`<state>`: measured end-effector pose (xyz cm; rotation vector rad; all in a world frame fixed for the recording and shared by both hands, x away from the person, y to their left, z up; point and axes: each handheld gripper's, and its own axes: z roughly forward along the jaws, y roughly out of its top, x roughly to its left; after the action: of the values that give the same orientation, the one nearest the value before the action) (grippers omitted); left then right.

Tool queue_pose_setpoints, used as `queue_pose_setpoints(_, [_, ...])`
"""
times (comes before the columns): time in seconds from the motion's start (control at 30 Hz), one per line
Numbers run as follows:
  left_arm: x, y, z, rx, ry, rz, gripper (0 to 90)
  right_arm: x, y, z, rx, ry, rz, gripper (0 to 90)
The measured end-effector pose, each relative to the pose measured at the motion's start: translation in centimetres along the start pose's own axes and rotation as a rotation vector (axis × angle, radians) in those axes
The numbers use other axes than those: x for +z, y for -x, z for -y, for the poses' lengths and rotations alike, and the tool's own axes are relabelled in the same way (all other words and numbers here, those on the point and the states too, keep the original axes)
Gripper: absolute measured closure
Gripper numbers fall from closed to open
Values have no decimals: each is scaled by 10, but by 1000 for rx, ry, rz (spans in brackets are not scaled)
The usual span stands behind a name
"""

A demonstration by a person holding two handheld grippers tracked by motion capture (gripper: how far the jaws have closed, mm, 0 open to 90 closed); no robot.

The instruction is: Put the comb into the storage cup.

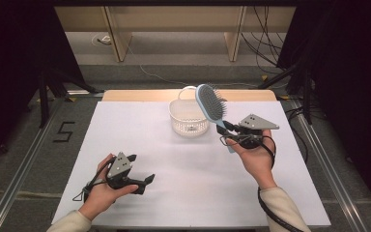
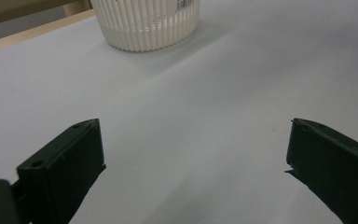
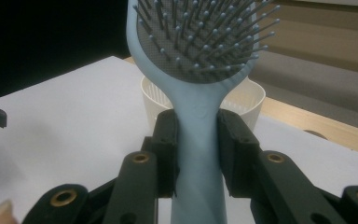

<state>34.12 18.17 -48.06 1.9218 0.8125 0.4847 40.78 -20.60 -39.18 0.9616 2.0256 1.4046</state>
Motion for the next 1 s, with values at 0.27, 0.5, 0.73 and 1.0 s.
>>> queue_pose_setpoints(0.27, [0,0,0,-1,0,0,34,2,-1,-2,-3,4,-5,704])
queue_pose_setpoints(0.5, [0,0,0,0,0,1,34,4,-2,-4,0,6,-2,704])
queue_pose_setpoints(0.73, [0,0,0,-3,1,1,35,8,-2,-5,3,8,-7,704])
queue_pose_setpoints(1.0, [0,0,0,-4,2,2,35,11,-2,-6,7,12,-7,704])
